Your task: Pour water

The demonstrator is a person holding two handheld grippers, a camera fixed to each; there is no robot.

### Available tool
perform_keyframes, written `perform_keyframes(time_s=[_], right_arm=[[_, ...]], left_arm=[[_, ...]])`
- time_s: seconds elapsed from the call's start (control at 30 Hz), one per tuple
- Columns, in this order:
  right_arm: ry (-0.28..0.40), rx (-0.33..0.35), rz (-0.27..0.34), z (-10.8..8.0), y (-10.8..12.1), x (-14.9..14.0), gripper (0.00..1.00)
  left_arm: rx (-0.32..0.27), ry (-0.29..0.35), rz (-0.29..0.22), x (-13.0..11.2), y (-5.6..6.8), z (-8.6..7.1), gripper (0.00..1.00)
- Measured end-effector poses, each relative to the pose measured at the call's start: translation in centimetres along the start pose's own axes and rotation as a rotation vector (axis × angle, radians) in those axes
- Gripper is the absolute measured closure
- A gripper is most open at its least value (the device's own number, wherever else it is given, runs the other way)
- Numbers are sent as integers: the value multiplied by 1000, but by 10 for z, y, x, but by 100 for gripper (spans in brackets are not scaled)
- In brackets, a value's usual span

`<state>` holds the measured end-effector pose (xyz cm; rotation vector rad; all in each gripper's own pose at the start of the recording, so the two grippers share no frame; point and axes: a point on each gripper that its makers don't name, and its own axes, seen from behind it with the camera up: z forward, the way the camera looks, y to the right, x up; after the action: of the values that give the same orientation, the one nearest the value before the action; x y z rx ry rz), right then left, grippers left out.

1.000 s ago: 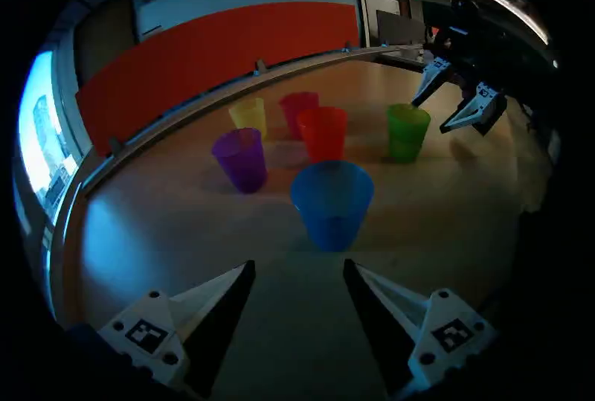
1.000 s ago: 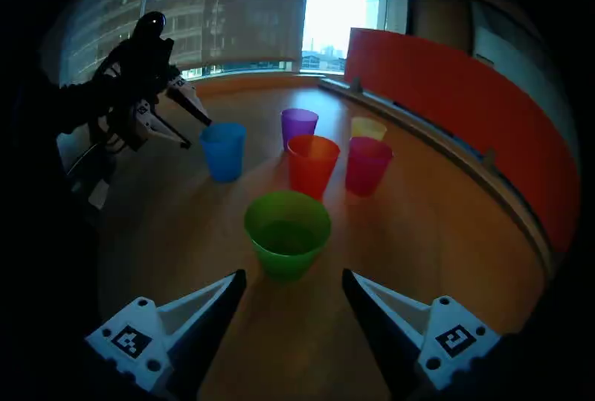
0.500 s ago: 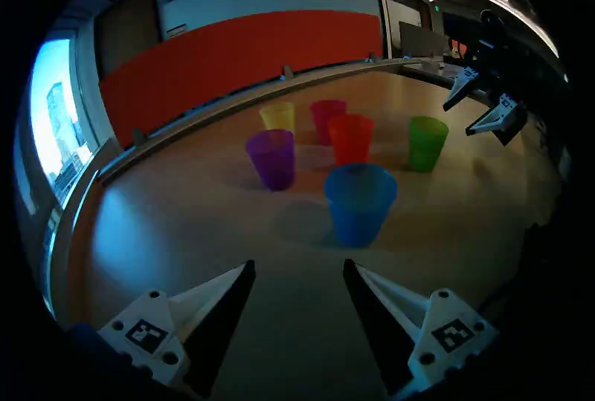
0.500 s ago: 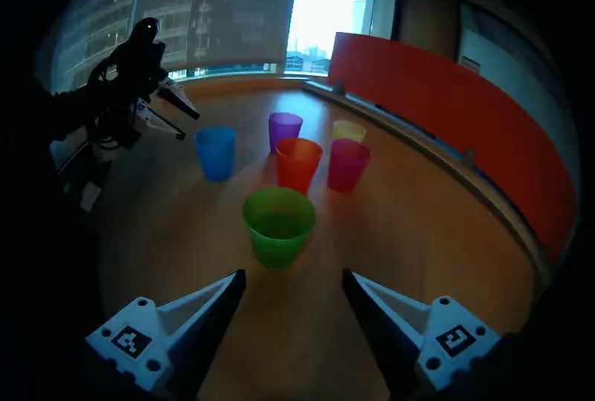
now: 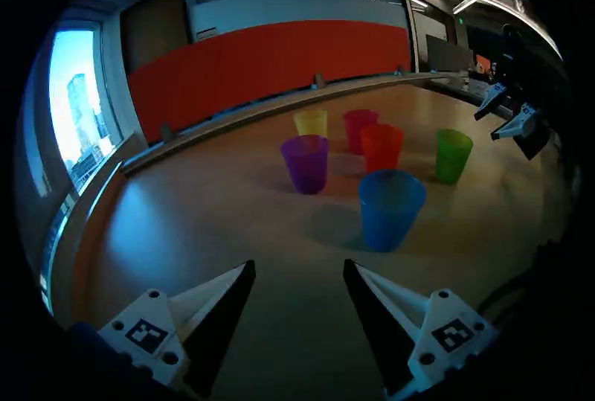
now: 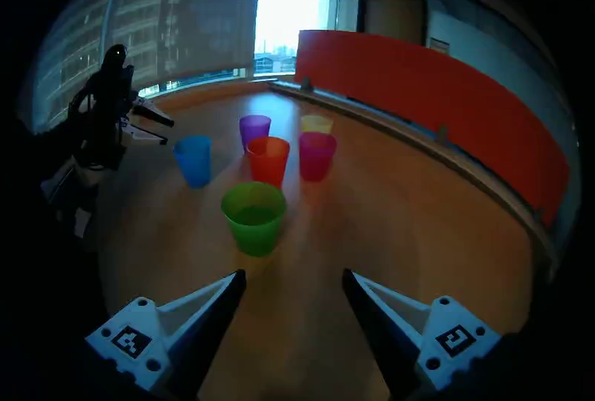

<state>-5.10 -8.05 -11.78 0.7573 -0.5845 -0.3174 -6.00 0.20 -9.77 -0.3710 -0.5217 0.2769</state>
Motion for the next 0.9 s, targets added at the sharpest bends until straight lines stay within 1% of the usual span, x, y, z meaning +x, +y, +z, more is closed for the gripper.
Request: perform_keyframes(time_s=[0.1, 0.2, 0.43, 0.6, 0.7, 0.9], right_arm=[[3, -30, 31, -4, 4, -1, 0], [11, -59, 58, -6, 6, 1, 0], [34, -137, 120, -10, 17, 7, 0], [37, -200, 174, -8, 28, 10, 0], [52, -239, 207, -6, 35, 16, 0], [125, -298, 261, -3, 43, 32, 0]], left_arm=[[25, 12, -19, 2, -5, 0, 13], [49, 25, -48, 5, -12, 1, 13], [107, 72, -148, 15, -31, -3, 13], [145, 88, -202, 15, -43, -3, 13], [165, 96, -235, 15, -48, -2, 13], [187, 124, -301, 23, -54, 2, 13]])
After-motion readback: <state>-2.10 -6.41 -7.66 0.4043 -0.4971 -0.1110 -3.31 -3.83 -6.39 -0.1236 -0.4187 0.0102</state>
